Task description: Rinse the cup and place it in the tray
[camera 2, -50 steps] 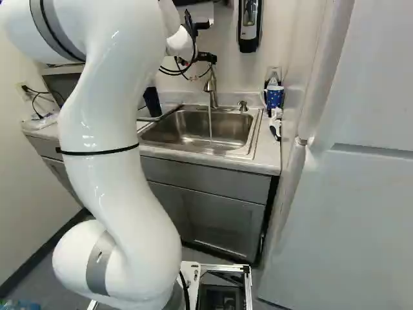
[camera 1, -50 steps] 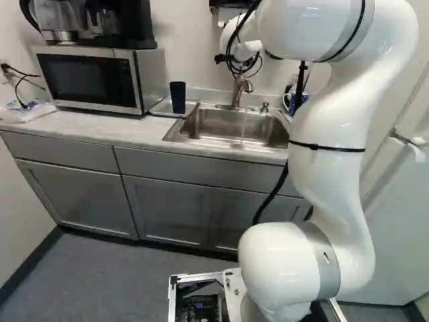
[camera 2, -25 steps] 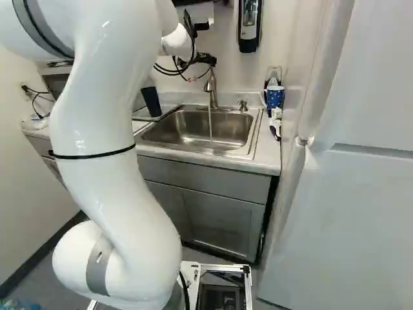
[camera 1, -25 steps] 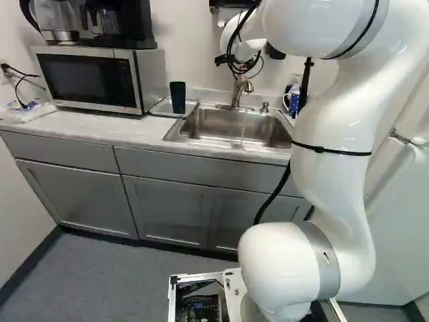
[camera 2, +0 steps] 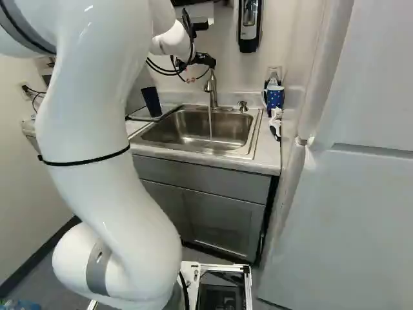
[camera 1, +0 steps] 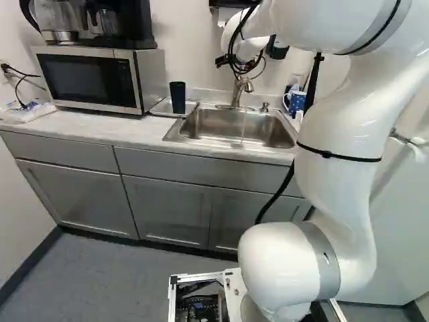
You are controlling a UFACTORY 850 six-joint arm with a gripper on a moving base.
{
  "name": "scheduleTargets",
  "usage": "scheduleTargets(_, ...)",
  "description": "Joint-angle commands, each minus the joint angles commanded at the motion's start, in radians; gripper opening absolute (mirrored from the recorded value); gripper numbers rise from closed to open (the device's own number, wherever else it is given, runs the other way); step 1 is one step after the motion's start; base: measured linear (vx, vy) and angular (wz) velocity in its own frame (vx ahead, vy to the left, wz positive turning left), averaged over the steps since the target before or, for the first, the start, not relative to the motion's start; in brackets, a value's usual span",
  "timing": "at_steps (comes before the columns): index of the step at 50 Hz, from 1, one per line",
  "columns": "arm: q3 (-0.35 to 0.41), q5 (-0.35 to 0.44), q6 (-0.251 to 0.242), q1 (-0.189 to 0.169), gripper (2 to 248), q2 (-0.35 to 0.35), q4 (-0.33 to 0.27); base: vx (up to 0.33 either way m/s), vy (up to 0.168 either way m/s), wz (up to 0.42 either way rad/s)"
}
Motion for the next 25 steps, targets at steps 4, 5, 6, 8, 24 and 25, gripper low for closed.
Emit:
scheduleTargets(4, 0.0, 0.0, 0.0, 0.0, 247, 0.0, 0.0, 0.0, 0.0, 0.0)
scheduleTargets(5, 0.0, 0.0, 0.0, 0.0, 247, 0.0, 0.0, 0.0, 0.0, 0.0)
scheduleTargets(6, 0.0, 0.0, 0.0, 0.0, 247, 0.0, 0.0, 0.0, 0.0, 0.0)
scheduleTargets(8, 0.0, 0.0, 0.0, 0.0, 247, 0.0, 0.0, 0.0, 0.0, 0.0)
scheduleTargets(24, -0.01, 0.0, 0.0, 0.0, 247, 0.007, 0.0, 0.0, 0.0, 0.0)
scheduleTargets(25, -0.011, 0.0, 0.0, 0.0, 247, 0.007, 0.0, 0.0, 0.0, 0.0)
